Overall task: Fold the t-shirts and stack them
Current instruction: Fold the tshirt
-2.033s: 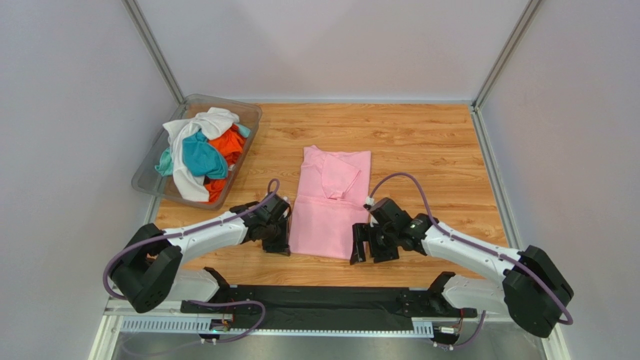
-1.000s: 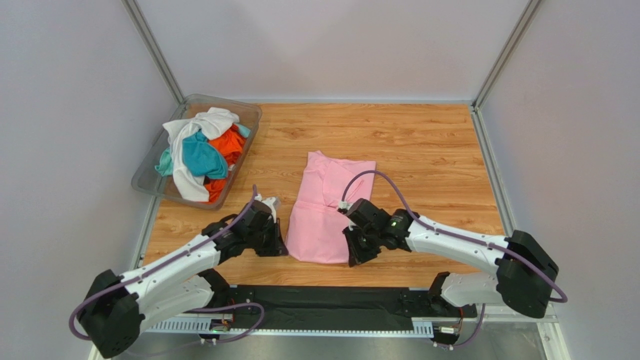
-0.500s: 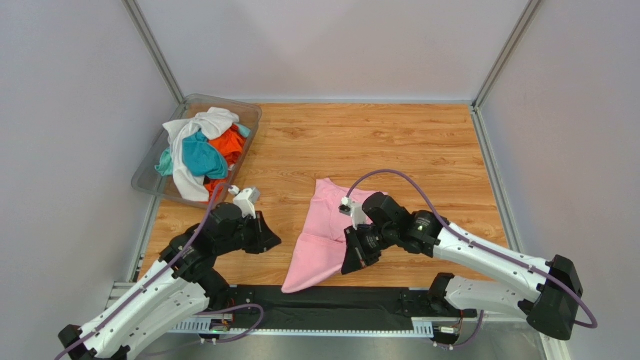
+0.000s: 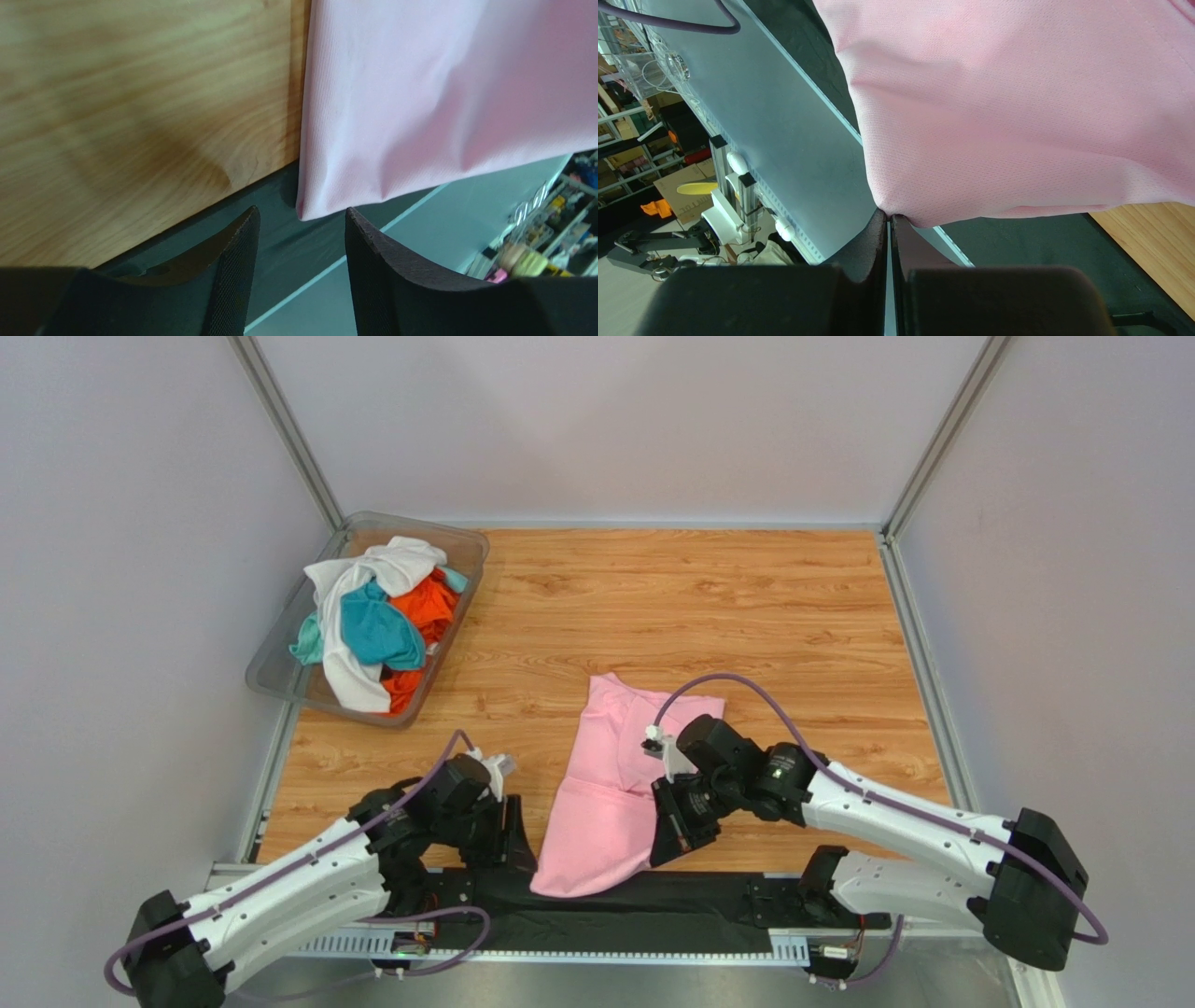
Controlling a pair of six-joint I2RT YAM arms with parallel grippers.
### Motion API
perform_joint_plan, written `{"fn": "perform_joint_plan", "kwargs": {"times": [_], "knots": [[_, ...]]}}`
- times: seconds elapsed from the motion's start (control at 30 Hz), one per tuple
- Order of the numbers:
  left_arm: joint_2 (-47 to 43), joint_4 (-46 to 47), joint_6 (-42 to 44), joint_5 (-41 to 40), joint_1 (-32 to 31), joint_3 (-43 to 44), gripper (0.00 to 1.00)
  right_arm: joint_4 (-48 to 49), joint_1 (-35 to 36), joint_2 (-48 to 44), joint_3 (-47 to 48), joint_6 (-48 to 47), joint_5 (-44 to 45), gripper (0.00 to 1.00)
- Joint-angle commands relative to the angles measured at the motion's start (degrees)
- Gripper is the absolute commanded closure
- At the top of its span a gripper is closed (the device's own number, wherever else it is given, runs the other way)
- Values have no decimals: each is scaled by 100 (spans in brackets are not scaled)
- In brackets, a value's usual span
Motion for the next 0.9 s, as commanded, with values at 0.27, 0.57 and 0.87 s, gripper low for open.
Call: {"fn": "perform_joint_plan", "kwargs": {"times": [0.27, 0.57, 0.87], "knots": [[652, 915, -1228, -125, -1068, -348, 58, 263, 29, -110, -124, 38, -107, 100], [1083, 906, -1325, -582, -1252, -207, 78, 254, 29, -250, -212, 30, -89, 100], [436, -33, -905, -925, -1428, 696, 100, 184, 29, -610, -256, 161, -483, 100]]}}
